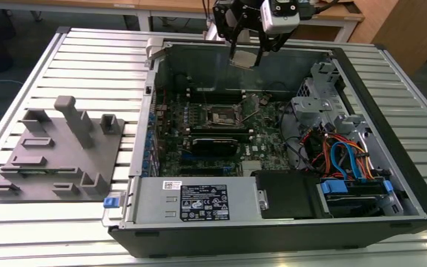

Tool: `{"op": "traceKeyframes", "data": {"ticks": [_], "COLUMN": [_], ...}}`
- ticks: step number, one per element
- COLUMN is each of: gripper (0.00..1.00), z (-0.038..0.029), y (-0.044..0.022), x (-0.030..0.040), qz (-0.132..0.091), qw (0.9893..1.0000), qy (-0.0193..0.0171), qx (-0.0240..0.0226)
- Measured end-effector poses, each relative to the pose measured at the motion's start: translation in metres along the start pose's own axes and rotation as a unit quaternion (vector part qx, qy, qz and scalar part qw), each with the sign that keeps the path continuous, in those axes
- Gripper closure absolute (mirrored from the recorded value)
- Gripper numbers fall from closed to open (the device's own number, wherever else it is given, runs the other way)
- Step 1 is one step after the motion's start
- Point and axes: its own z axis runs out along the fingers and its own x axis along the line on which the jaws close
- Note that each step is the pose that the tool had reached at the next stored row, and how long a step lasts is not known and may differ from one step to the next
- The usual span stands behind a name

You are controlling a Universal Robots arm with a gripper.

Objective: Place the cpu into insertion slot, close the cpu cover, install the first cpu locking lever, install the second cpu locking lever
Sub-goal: 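Place the cpu into insertion slot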

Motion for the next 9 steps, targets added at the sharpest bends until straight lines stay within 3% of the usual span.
{"op": "traceKeyframes", "data": {"ticks": [9], "gripper": [0.46], "z": [0.0000], "y": [0.0000], "x": [0.0000], "qz": [0.004], "qw": [1.0000], "qy": [-0.0004], "qx": [-0.0001]}}
